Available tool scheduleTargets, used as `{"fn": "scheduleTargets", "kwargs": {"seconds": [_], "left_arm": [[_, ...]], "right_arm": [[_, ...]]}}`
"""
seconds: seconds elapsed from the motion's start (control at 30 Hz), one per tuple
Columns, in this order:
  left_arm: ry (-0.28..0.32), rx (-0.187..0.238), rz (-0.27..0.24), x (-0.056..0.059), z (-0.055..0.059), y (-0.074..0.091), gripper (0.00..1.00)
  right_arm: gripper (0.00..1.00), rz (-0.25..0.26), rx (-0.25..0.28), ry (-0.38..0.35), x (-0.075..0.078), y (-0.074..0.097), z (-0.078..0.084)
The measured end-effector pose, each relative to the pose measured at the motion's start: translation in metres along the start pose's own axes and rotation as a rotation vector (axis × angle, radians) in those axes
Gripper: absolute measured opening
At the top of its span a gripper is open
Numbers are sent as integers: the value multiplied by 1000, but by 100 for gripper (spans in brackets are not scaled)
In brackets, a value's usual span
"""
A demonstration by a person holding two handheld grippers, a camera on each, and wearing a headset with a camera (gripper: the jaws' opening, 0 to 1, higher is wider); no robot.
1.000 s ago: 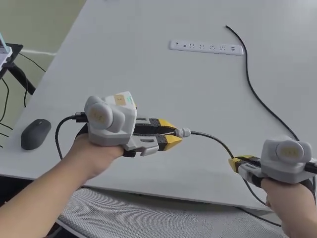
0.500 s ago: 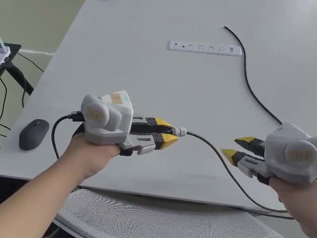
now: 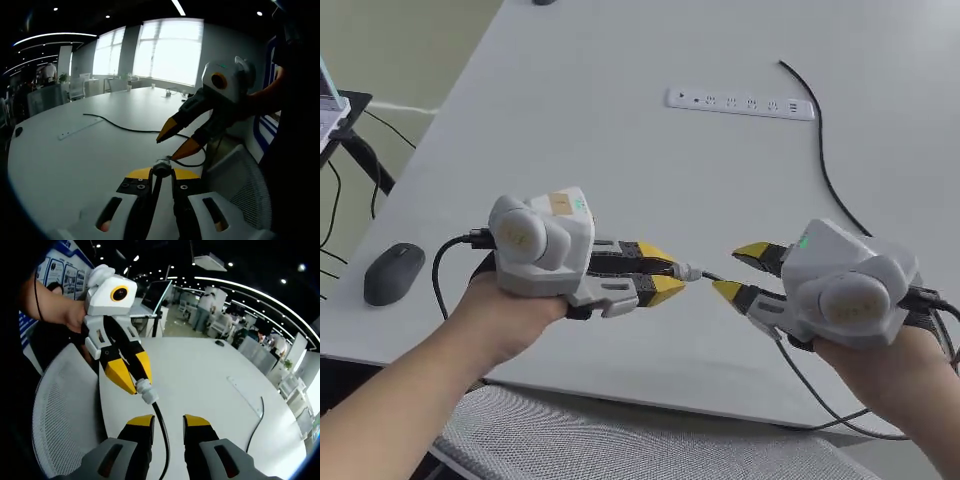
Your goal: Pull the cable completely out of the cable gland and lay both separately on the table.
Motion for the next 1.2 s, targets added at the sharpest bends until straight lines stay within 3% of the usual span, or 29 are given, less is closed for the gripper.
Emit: {"fn": "scheduleTargets", "kwargs": {"seconds": [0.33,0.57,0.73,1.2], "left_arm": [[-2,-6,12,1,2,1,15],[-5,-6,15,-1,4,0,15],[-7,-6,14,-2,6,0,15],[-3,8,10,-2,5,2,15]], "right_arm": [[7,-51,-22,36,-11,-9,2],[2,-56,-11,54,-15,-12,-4],[1,-69,-17,5,-15,-13,-3],[1,-35,-19,-79,-9,-12,3]]}}
Point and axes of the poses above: the centre of the closed fingertips' face, and the gripper's own axes: y roughly backward along the fingers, x roughly to its right, z roughly out of its underside, the point moved 4 cm from there along y, roughly backward along the fingers, and after that the axes turned 5 degrees about -x, right-handed, at the moved point
